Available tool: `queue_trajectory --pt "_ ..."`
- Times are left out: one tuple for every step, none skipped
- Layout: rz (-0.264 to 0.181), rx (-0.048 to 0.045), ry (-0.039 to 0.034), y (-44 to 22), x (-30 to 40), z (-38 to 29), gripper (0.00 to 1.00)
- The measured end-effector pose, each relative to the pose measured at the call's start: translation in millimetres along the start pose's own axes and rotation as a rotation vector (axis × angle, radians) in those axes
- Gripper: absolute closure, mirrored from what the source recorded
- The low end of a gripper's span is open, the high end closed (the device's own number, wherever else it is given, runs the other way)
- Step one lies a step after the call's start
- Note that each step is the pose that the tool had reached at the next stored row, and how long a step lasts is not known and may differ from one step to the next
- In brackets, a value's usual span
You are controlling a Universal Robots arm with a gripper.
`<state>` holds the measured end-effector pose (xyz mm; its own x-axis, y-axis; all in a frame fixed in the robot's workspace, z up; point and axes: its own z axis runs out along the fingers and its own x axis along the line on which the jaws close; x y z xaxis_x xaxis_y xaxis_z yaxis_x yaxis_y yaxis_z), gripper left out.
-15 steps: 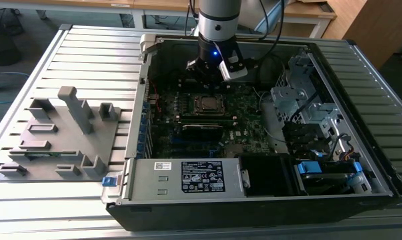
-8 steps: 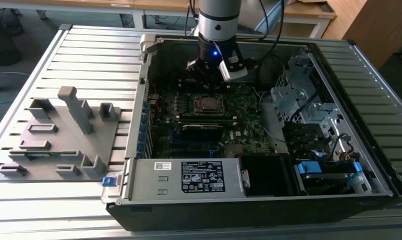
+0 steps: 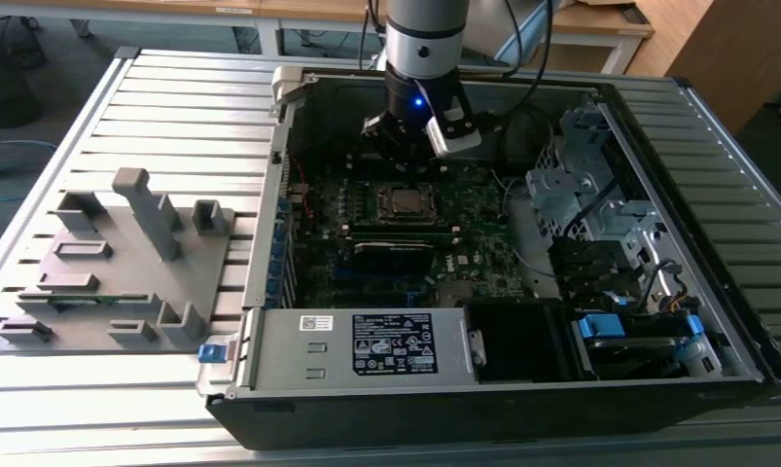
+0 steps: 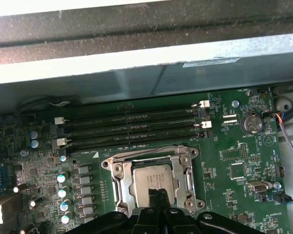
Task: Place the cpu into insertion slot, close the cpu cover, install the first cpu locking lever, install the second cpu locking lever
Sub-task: 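Install the second cpu locking lever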
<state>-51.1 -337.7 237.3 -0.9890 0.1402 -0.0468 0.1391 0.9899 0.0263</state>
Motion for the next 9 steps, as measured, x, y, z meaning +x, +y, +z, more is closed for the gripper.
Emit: queue_trajectory --pt "0.0 0.0001 0.0 0.0 0.0 -0.4 0.9" --pt "0.0 -0.0001 0.0 0.0 0.0 -0.7 0.9" --pt "0.0 -0.0003 -0.0002 0.1 -0.1 -1.0 0.9" --pt "0.0 -0.0004 -0.0002 0.1 -0.1 -1.2 0.9" --pt "0.0 -0.0006 -0.0003 0.1 -0.1 -1.3 0.9" --pt "0.0 -0.0004 -0.0002 0.1 -0.1 -1.6 0.9" --pt "0.0 -0.0003 -0.0002 0.1 -0.1 -1.7 0.9" --pt "0.0 -0.0003 -0.0002 0.1 -0.1 -1.7 0.9" --pt "0.0 -0.0003 -0.0001 0.1 -0.1 -1.7 0.9"
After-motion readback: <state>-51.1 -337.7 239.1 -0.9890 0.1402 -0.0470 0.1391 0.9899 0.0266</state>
